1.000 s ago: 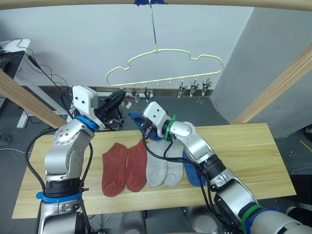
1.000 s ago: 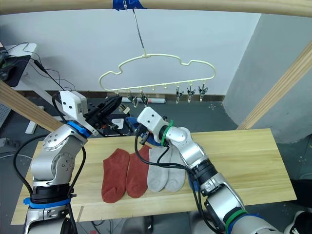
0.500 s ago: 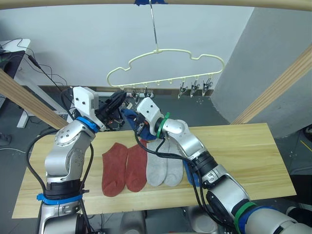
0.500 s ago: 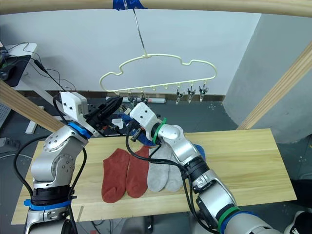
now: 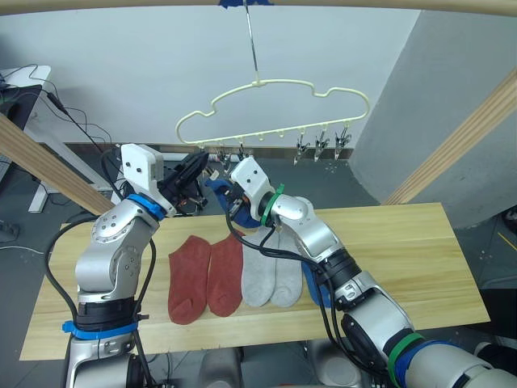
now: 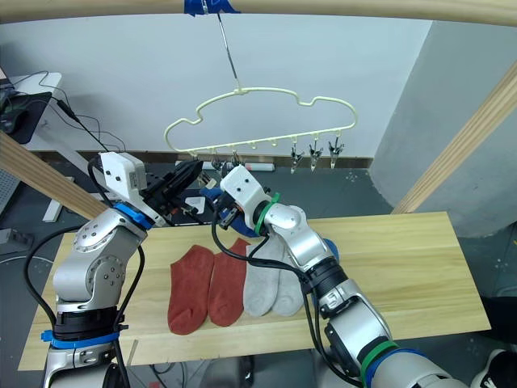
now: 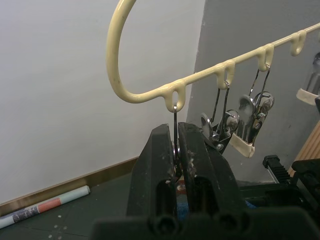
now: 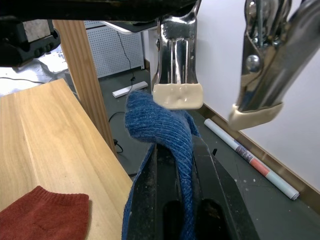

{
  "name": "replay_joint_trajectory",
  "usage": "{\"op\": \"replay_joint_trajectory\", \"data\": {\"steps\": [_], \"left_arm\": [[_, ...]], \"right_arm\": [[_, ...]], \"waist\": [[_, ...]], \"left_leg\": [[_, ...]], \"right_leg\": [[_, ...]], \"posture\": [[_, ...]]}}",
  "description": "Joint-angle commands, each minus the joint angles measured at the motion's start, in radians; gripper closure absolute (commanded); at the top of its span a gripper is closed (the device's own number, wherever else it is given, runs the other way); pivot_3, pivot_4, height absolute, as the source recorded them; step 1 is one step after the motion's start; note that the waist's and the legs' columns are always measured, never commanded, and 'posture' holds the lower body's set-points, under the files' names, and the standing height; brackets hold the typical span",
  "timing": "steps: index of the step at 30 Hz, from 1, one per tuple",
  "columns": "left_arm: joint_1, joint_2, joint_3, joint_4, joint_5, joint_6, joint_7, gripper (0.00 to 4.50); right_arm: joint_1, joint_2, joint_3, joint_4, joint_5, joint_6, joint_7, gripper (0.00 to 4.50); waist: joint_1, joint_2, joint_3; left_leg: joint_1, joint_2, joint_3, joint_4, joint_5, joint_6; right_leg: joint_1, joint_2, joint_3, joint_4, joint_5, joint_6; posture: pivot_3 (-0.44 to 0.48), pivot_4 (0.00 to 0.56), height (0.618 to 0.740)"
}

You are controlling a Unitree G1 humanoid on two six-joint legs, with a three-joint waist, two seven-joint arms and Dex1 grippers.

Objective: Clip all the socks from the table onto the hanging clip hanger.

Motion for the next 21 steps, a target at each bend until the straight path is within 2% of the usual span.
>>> {"op": "replay_joint_trajectory", "data": {"steps": [1, 12, 21], "left_arm": [[0.008, 0.001, 0.019, -0.014, -0.017, 0.018, 0.011, 4.5], [0.013, -0.003, 0.03, -0.026, -0.054, 0.054, 0.035, 4.5], [0.015, -0.009, 0.027, -0.026, -0.051, 0.057, 0.051, 4.5]], "right_arm": [[-0.006, 0.044, -0.001, -0.017, 0.022, 0.003, 0.0, 4.48], [-0.001, 0.094, -0.038, -0.036, 0.112, 0.058, -0.03, 4.48], [0.016, 0.1, -0.009, -0.109, 0.186, 0.071, 0.018, 4.48]], "waist": [[0.0, 0.0, 0.0], [0.0, 0.0, 0.0], [0.0, 0.0, 0.0]], "left_leg": [[0.0, 0.0, 0.0, 0.0, 0.0, 0.0], [0.0, 0.0, 0.0, 0.0, 0.0, 0.0], [0.0, 0.0, 0.0, 0.001, 0.0, 0.0]], "right_leg": [[0.0, 0.0, 0.0, 0.0, 0.0, 0.0], [0.0, 0.0, 0.0, 0.0, 0.0, 0.0], [0.0, 0.0, 0.0, 0.0, 0.0, 0.0]], "posture": [[-0.124, 0.271, 0.733], [-0.123, 0.269, 0.733], [-0.124, 0.266, 0.733]]}}
